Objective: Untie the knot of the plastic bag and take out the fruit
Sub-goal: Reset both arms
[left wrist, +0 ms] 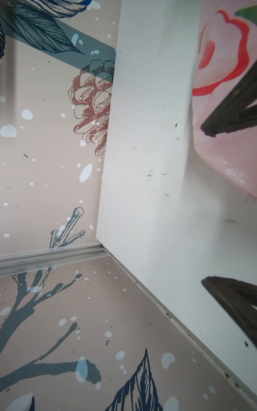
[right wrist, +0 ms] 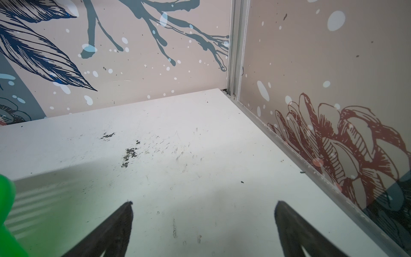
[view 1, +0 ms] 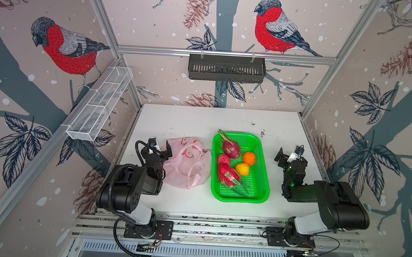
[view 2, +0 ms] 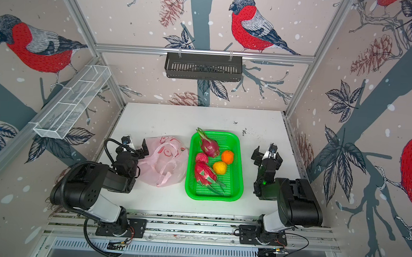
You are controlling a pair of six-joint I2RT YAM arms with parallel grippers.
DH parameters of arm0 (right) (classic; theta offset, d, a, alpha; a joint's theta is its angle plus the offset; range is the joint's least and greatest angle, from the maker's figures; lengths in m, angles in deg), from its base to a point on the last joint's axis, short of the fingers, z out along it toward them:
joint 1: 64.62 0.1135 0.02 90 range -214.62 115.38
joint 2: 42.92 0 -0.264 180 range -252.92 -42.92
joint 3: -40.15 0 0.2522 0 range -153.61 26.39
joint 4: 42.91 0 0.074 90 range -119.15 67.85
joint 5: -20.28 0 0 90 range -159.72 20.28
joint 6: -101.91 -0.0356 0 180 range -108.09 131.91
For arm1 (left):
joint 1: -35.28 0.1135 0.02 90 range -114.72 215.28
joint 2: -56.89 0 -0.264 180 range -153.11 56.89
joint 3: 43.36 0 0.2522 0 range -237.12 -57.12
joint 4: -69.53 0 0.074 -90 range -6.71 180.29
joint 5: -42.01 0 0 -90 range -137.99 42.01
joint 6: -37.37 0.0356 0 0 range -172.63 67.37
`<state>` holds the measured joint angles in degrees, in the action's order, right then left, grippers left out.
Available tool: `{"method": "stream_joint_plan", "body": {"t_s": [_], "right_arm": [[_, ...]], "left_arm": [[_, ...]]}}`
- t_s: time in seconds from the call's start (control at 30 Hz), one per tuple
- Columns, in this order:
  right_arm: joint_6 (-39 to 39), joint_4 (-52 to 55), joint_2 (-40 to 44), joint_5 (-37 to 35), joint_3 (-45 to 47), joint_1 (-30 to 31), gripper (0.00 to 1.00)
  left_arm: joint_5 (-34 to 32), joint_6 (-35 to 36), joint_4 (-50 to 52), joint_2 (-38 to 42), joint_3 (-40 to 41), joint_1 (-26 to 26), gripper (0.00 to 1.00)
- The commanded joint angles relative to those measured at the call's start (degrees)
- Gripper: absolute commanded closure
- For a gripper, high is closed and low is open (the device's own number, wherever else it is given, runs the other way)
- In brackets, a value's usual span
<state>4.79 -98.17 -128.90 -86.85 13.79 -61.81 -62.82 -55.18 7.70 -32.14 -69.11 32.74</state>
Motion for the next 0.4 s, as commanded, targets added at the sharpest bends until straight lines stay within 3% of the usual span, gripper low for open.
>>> {"method": "stream_joint_plan", "body": {"t_s": [0.0, 0.37], "right_arm": [[1.0, -0.9, -0.1, -0.6, -0.2, 0.0, 0.01], [0.9, -0.8, 0.1, 1.1, -0.2, -0.8, 0.01]], "left_arm": [[-0.2, 0.9, -1.6, -0.1, -0.2, -0.1, 0.02], [-0.2, 0.8, -1.6, -0.2, -0.2, -0.1, 0.02]]}}
